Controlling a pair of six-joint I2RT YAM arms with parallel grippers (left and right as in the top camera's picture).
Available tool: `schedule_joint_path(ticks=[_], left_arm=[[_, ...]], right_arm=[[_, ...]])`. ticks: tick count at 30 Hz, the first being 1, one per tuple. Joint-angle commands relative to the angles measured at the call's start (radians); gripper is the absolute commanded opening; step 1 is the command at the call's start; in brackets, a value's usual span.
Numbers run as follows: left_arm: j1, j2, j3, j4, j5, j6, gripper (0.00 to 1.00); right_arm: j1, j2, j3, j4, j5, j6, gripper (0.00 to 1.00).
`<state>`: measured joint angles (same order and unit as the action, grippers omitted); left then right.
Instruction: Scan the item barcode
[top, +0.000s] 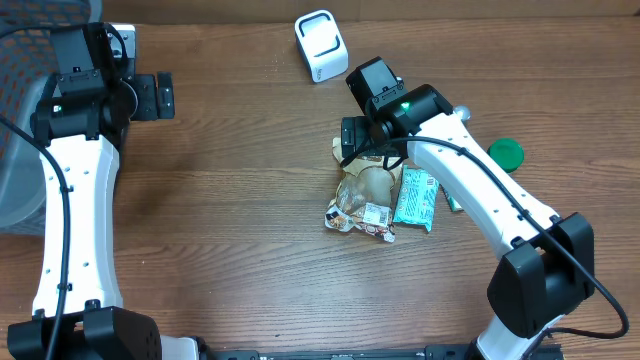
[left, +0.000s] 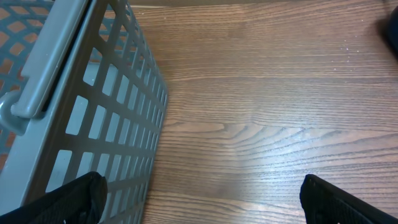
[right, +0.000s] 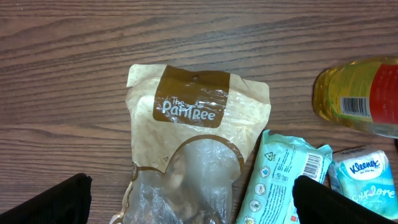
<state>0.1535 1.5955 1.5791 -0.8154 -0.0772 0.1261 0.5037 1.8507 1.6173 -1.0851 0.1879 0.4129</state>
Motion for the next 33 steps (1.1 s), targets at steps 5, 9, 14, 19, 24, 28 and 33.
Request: schedule_joint_path(ticks=[5,9,14,19,24,28,33], left_arm=[[0.01,0.0,0.008,0.004,0.012,-0.011,1.0],[0.008,-0.01,0.008,0.003,0.012,-0.011,1.0],[0.007,-0.08,0.008,0.003,0.012,-0.011,1.0],[0.002,-0.206,0.006,0.003,0.013,-0.011,1.0],[-0.003,-0.336,0.006,0.003,0.012,-0.011,1.0],[-0.004,-0.4,0.005,0.003,0.012,-0.011,1.0],[-0.009,-0.439,-0.035,0.004,0.012,-0.011,1.0]], right_arm=[[-0.002,-0.022,0.018,0.006,0.01,0.006,1.0],[-0.002,-0.022,0.018,0.006,0.01,0.006,1.0],[-0.002,-0.022,0.018,0.006,0.01,0.006,1.0],[-0.002,-0.022,0.018,0.006,0.01,0.006,1.0],[-0.002,-0.022,0.018,0.006,0.01,0.006,1.0],[-0.002,-0.022,0.018,0.006,0.01,0.006,1.0],[-0.002,-0.022,0.018,0.006,0.01,0.006,1.0]])
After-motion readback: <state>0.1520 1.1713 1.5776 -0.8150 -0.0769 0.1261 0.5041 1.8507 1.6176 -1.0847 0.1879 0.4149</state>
